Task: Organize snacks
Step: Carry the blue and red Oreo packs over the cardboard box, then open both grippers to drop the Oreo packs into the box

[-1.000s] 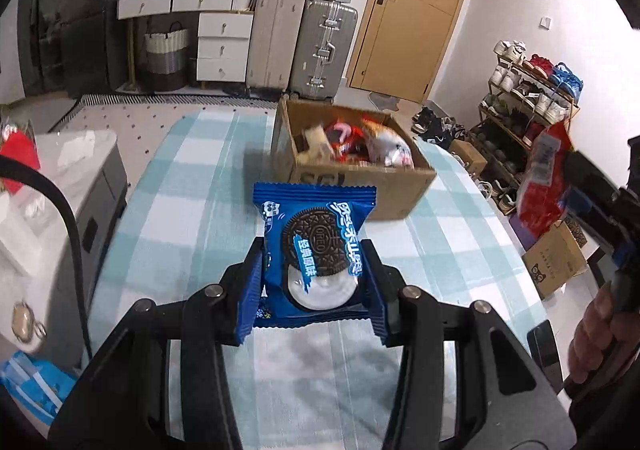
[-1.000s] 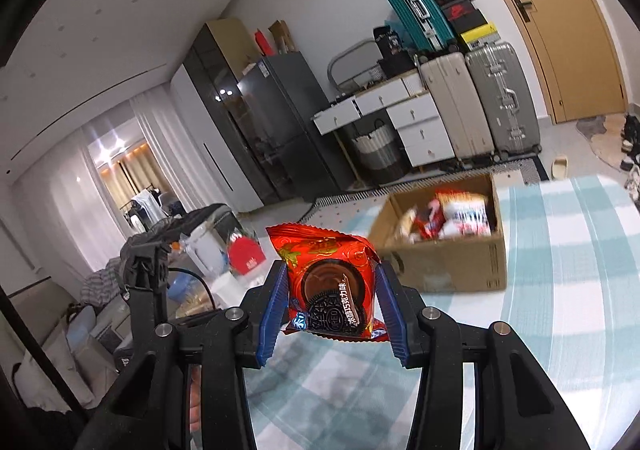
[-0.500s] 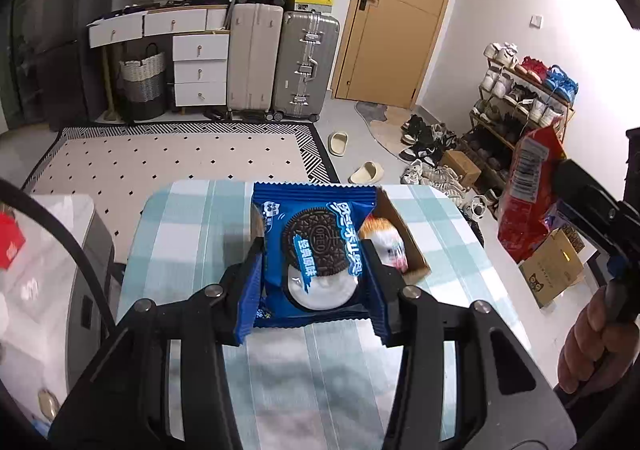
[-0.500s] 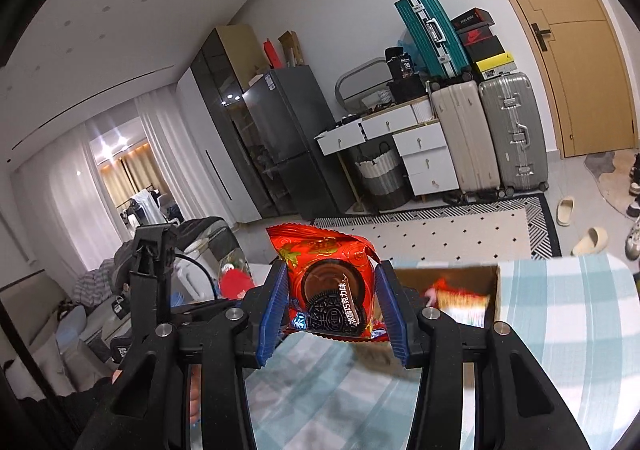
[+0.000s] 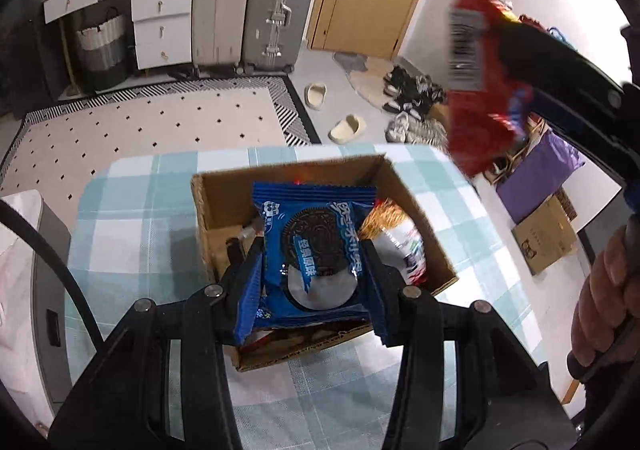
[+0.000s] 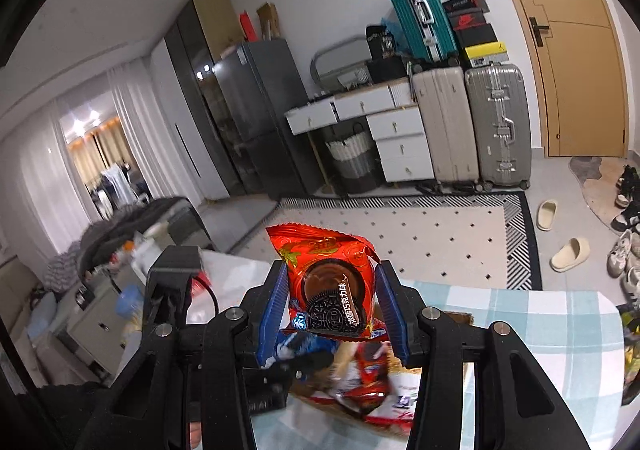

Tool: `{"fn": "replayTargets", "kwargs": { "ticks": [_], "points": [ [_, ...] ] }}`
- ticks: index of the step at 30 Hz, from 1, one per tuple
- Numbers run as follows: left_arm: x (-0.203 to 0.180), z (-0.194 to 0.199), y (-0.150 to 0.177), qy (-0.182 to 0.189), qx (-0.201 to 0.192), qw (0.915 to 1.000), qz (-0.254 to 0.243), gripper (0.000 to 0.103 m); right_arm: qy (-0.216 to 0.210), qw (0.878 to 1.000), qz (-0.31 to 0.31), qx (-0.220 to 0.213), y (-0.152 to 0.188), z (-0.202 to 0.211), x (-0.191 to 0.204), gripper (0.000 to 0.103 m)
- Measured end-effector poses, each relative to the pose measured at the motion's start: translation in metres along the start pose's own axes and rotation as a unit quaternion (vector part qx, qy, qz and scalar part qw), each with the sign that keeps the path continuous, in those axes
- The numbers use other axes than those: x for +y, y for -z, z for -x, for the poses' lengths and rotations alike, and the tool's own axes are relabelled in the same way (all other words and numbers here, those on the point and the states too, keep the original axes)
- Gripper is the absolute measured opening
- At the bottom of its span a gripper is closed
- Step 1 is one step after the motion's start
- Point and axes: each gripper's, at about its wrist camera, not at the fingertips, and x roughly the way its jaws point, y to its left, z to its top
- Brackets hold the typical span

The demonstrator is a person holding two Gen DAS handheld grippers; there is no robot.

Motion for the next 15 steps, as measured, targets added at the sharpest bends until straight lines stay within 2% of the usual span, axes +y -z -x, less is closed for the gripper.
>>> {"fn": "replayTargets", "kwargs": {
  "ticks": [8, 15],
  "points": [
    [0.008, -0.028, 0.019, -0.008, 0.016, 0.9998, -0.001, 0.042, 0.019, 0.998, -0.037, 0.056, 0.025, -0.056, -0.035, 0.045],
    [0.02, -0.042, 0.024, -0.003, 0.02, 0.9998, 0.007, 0.042, 0.035, 0.994, -0.047, 0.095, 0.041, -0.085, -0.05, 0.045]
  ]
}}
